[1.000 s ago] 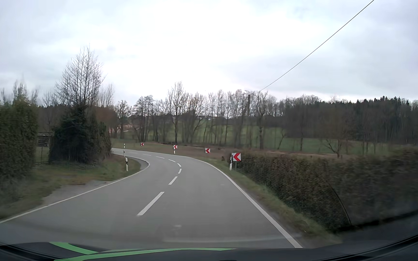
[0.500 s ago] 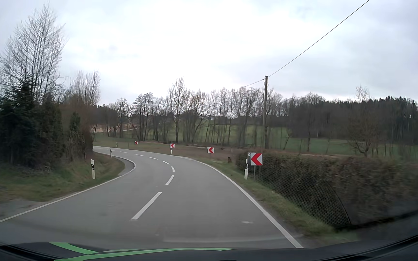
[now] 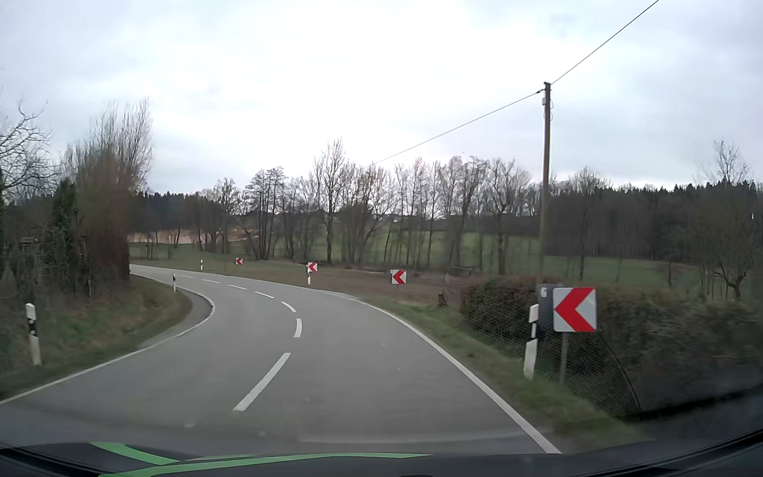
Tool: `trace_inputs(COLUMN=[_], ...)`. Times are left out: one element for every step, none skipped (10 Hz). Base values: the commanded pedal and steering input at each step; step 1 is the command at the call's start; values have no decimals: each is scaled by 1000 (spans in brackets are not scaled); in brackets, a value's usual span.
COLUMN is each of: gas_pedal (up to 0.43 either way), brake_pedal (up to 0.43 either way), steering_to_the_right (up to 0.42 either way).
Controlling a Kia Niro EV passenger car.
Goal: Follow the waypoints while adhering to traffic rules and regulations
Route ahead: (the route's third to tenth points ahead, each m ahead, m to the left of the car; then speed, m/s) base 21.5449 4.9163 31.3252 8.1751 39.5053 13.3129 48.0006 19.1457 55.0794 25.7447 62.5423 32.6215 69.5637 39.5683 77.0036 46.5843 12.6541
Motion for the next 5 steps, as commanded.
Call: trace_inputs(gas_pedal=[0, 0, 0, 0, 0], brake_pedal=[189, 165, 116, 30, 0], steering_to_the_right=[-29, -38, -47, -54, -63])
